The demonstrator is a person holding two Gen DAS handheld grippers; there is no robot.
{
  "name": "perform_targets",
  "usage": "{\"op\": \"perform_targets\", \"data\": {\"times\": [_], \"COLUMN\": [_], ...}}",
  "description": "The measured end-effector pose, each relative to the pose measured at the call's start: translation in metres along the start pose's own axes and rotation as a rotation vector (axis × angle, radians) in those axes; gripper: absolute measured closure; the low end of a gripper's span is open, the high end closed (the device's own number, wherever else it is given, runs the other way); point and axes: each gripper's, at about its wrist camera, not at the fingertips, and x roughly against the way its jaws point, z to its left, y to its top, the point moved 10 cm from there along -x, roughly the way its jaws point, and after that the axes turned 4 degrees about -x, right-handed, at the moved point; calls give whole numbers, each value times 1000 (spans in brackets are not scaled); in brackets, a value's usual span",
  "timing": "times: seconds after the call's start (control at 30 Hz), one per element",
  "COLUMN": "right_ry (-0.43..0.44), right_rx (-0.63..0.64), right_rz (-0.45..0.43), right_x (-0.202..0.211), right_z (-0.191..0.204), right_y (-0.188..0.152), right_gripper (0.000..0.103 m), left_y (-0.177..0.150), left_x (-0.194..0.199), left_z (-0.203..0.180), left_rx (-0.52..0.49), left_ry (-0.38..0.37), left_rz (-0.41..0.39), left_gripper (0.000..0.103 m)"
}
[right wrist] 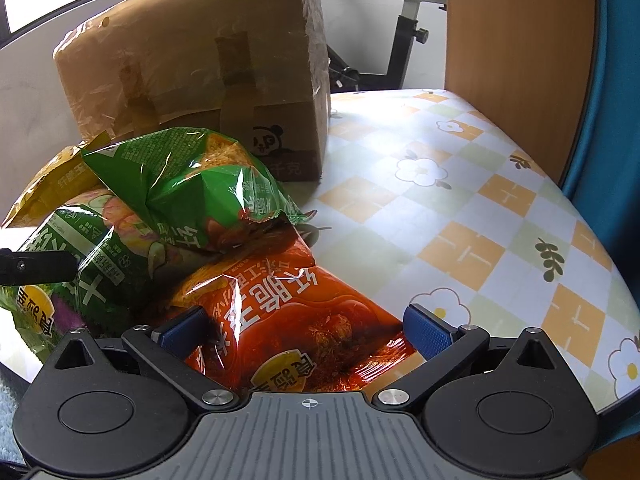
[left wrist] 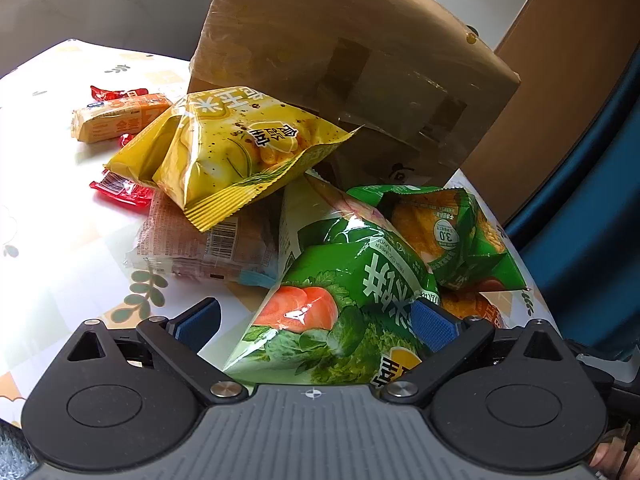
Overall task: Organize snacks
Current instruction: 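Grasp the green vegetable bag with the left tool while the right tool grasps the orange bag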
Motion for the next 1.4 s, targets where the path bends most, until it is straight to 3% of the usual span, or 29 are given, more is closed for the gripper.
{"op": "perform_targets", "data": {"times": [0.37, 0.4, 0.5, 0.8, 1.23, 1.27, 1.33, 1.4], "right_ry": [-10, -12, -22, 3, 121, 121, 169, 187], "right_rx": [30, 33, 53, 57, 8, 9, 6, 7], "right_rz": [-9, -9, -3, 9, 98, 98, 110, 115], "right_x": [-2, -3, -8, -33, -48, -47, -44, -40], "right_z": [3, 3, 5, 13, 4, 5, 9, 11], "right_y": [0, 1, 2, 21, 20, 19, 18, 20], "right_gripper": [0, 0, 0, 0, 0, 2, 22, 33], "left_y": [0, 0, 6, 22, 13, 14, 14, 15], "left_x": [-2, -3, 1, -3, -6, -6, -2, 2], "left_z": [-9, -10, -14, -11, -14, -15, -21, -29], "left_rx": [-28, -32, -56, -81, -88, -95, -122, -180], "left_ry": [-34, -39, -43, 13, -19, -16, -27, -7], "left_rz": [6, 6, -34, -75, -68, -70, -79, -92], "left_gripper": [6, 8, 28, 31, 29, 30, 39, 41]}}
